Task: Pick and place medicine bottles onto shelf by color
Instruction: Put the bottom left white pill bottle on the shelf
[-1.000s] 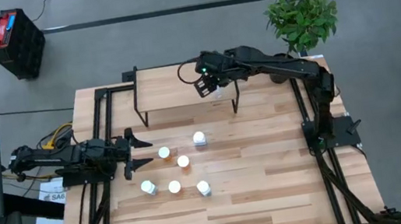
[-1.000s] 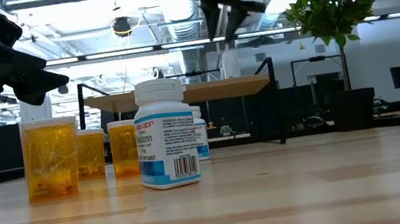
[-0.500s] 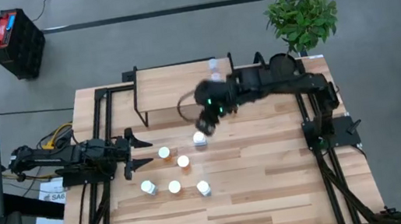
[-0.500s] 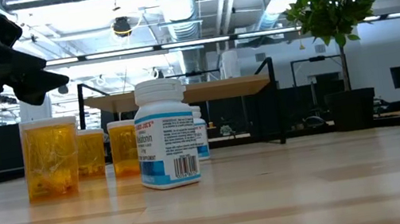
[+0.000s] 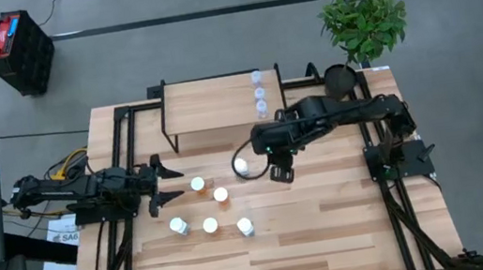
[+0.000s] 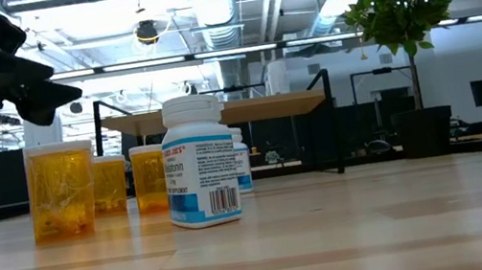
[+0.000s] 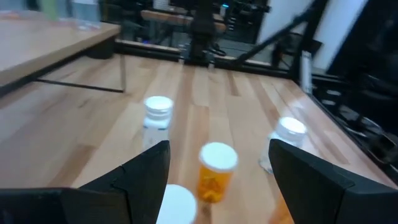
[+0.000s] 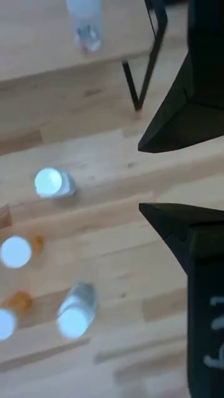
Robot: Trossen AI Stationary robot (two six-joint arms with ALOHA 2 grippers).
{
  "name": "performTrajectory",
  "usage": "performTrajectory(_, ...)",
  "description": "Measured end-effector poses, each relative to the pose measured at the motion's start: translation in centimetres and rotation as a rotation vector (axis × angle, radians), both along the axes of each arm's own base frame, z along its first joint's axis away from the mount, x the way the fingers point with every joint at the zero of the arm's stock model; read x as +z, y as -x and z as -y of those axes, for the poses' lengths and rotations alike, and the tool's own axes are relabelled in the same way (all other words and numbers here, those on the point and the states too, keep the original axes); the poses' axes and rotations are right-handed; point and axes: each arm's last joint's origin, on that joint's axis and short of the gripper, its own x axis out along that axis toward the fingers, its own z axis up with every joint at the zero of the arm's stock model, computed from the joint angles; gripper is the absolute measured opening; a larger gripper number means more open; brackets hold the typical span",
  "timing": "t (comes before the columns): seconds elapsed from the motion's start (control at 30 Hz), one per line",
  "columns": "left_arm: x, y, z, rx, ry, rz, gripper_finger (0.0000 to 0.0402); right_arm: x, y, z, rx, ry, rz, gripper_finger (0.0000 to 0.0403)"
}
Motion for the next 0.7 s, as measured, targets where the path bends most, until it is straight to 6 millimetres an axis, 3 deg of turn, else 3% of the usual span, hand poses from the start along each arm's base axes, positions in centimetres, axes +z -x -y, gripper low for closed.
performTrajectory(0.1, 0.5, 0.1, 0.2, -0.033, -0.083, -0.025, 0.0261, -0.1, 0.2, 1.3, 0.003, 0.016, -0.037, 0.0157)
performTrajectory(0.17, 2.2, 0.3, 0.2, -0.039, -0.119, -0.022, 0.0261, -0.1, 0.2, 2.1, -0.021, 0.017, -0.039, 0.0155)
performTrajectory(0.27, 4.3, 0.6, 0.4, -0.052, -0.081, -0.032, 0.0261, -0.1, 0.2, 3.1, -0.052, 0.016, -0.039, 0.0152)
performTrajectory(0.37, 4.9, 0.4, 1.0, -0.095, -0.006, -0.122, 0.0261, -0.1, 0.2, 3.8, -0.09, 0.009, -0.036, 0.015)
performTrajectory(0.53, 5.6, -0.5, 2.8, -0.193, 0.076, -0.36, 0.0261, -0.1, 0.2, 4.0, -0.093, 0.009, -0.036, 0.015)
performTrajectory(0.7, 7.5, -2.0, 5.0, -0.232, -0.025, -0.641, 0.0249, -0.1, 0.2, 3.9, -0.086, 0.009, -0.037, 0.0148)
